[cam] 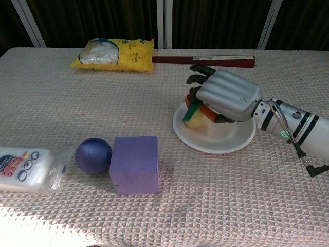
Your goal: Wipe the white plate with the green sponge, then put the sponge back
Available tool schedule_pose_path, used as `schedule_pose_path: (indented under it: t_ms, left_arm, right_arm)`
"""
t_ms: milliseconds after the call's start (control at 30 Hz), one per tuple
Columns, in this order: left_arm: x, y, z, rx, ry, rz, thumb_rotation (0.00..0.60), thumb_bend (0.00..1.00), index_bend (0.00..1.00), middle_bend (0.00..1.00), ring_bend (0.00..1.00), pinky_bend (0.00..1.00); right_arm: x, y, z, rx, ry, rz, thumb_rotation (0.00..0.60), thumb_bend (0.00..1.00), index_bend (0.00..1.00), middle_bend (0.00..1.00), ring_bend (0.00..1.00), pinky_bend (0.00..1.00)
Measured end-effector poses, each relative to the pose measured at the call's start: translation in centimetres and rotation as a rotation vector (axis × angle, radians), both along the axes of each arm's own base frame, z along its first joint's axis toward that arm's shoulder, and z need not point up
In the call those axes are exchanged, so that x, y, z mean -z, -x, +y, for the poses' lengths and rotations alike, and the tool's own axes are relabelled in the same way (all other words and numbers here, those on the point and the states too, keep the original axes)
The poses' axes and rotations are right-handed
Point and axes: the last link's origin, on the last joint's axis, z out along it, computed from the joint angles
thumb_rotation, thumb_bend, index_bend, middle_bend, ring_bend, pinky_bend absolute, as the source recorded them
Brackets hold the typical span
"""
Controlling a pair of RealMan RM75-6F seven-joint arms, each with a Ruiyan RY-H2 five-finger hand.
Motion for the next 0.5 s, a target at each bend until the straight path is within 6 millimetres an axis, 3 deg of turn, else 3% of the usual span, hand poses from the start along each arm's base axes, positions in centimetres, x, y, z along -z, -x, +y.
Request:
schedule_pose_path:
  t_ms: [267,500]
  left_arm:
    - [-0.1,0.0,-0.2,0.001,-0.009,-0.005,0.6,0.03,0.33,0.12,0.08,0.16]
    - [0.1,-0.2,-0.3,0.001,-0.008,-0.008,0.6,0.03,0.34,0.12,0.08,0.16]
  right_arm:
    - [-2.0,2.7,1.3,-0.004,-0.001,0.018,0.6,0.62,0.94,0.44,0.17,0.0]
    - [-5.9,5.4,2.1,-0.01,0.029,0.057,0.6,0.62,0.95,0.45,0.18,0.0]
